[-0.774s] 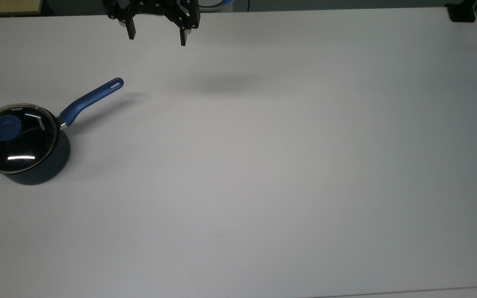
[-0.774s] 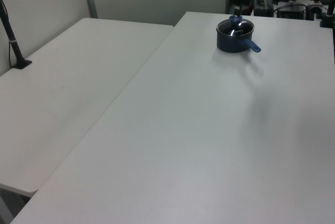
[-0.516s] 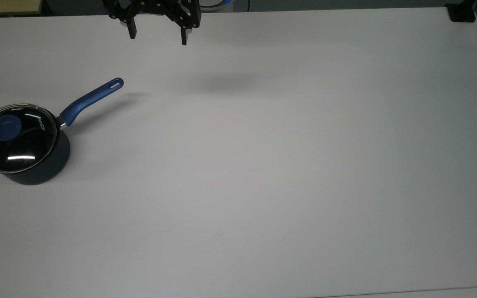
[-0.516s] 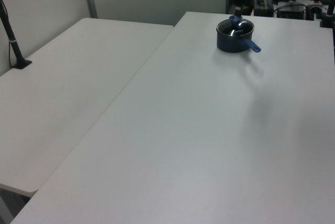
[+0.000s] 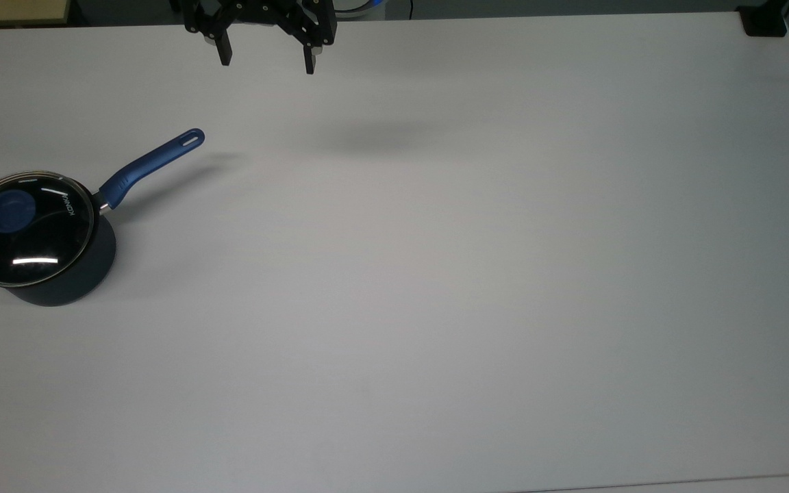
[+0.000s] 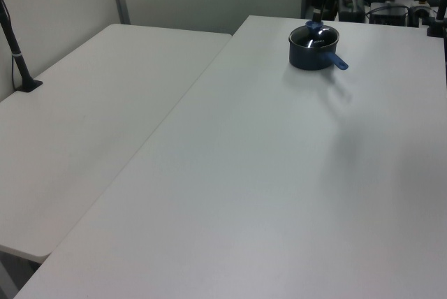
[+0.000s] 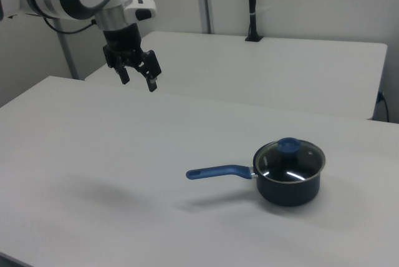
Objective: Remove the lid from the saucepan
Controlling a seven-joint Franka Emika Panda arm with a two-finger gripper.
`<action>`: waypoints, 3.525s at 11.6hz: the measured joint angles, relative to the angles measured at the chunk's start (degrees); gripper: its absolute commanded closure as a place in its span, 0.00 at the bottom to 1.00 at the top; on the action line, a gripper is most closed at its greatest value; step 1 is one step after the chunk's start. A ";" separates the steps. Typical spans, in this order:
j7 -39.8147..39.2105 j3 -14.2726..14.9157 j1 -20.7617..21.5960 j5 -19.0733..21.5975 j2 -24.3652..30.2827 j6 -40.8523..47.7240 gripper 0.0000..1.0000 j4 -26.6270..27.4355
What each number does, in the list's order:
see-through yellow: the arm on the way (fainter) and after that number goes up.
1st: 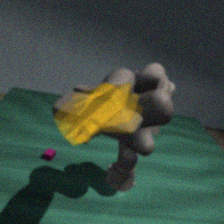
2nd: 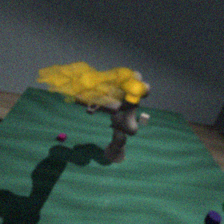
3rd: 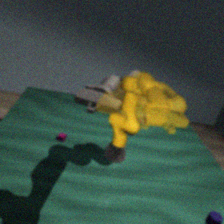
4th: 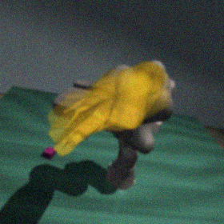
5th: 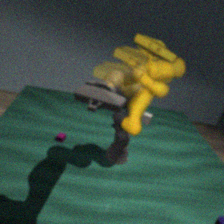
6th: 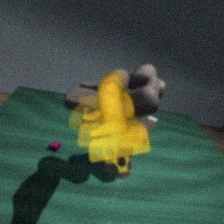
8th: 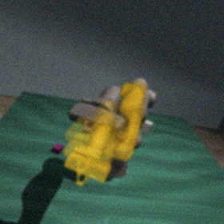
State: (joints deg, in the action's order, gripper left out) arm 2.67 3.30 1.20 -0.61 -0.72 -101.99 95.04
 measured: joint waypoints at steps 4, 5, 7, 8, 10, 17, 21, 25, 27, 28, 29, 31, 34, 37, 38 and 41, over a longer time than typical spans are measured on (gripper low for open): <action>1.24 0.39 -1.36 -0.01 -0.05 0.41 0.00 0.42; 3.48 0.53 -3.12 -0.01 -0.08 0.40 0.00 0.42; 11.19 1.15 -8.35 -0.01 -0.96 -3.32 0.00 0.71; 16.00 1.55 -11.39 0.00 -2.16 -7.63 0.00 1.33; 26.12 4.00 -14.51 0.03 -6.18 -18.95 0.00 2.08; 36.77 9.19 -16.38 0.03 -22.60 -49.88 0.00 1.84; 36.84 9.19 -16.30 -5.60 -24.35 -50.36 0.11 1.25; 36.84 9.19 -16.22 -8.43 -25.40 -50.36 0.35 1.26; 36.84 9.19 -16.22 -9.47 -25.56 -50.36 0.62 1.26; 36.84 9.20 -16.23 -9.56 -25.56 -50.36 0.67 1.24; 36.84 9.25 -16.25 -9.61 -25.54 -50.37 0.71 1.19; 36.80 9.26 -16.31 -9.62 -25.10 -50.28 0.71 0.83; 35.49 7.98 -15.89 -9.66 -20.89 -43.40 0.71 0.17; 33.17 -0.69 -15.57 -9.67 -13.28 -27.87 0.71 0.85; 32.59 -4.34 -15.36 -9.66 -9.98 -23.13 0.71 2.83; 32.55 -15.06 -14.94 -7.19 0.05 -16.69 0.71 13.97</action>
State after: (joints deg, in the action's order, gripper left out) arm 35.22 -11.77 -13.74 -7.80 -0.68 -118.68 109.01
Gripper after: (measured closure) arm 0.392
